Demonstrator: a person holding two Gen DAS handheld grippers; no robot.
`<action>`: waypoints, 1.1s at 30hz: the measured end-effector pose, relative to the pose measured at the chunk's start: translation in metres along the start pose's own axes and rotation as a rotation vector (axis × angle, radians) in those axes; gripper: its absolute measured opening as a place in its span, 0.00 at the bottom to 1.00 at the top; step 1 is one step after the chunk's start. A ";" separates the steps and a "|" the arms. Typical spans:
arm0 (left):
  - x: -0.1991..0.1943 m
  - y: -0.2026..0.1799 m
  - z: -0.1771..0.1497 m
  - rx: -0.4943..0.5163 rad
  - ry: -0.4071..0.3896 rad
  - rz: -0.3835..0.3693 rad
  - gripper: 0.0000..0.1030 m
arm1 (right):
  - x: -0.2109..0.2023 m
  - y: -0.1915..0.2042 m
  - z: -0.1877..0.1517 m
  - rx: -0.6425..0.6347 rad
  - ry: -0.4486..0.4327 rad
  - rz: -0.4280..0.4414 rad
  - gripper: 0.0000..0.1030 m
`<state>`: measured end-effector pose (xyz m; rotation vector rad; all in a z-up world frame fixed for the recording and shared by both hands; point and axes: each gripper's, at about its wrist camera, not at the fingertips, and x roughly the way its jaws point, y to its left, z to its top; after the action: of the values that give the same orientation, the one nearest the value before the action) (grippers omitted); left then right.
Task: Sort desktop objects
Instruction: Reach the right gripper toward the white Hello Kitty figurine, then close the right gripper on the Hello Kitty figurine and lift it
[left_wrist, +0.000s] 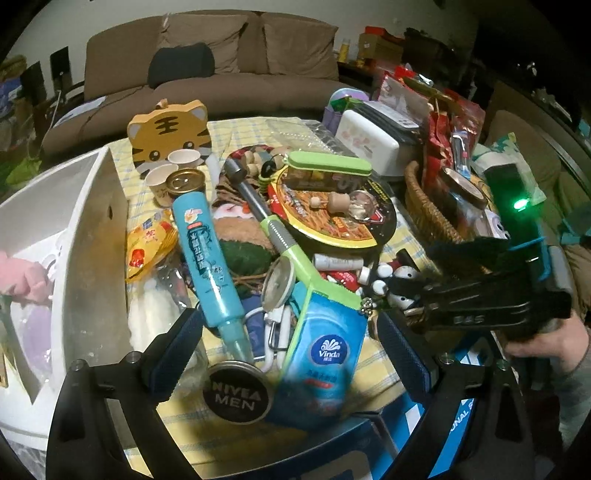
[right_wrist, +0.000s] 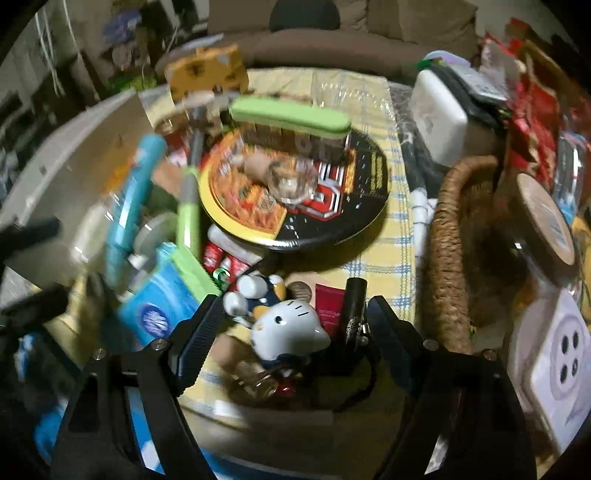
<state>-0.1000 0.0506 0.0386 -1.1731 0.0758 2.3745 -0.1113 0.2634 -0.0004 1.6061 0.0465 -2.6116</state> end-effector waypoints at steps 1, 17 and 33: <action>0.000 0.001 0.000 -0.002 0.003 -0.004 0.94 | 0.007 0.000 -0.001 -0.006 0.020 -0.004 0.75; 0.001 0.004 0.000 -0.089 0.009 -0.147 0.94 | -0.033 0.007 -0.004 -0.025 -0.051 0.125 0.44; -0.040 -0.016 0.009 0.007 -0.182 -0.381 0.95 | -0.090 -0.009 0.013 0.257 -0.233 0.782 0.43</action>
<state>-0.0787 0.0512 0.0776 -0.8718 -0.1836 2.1254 -0.0832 0.2760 0.0858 1.0400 -0.7854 -2.1875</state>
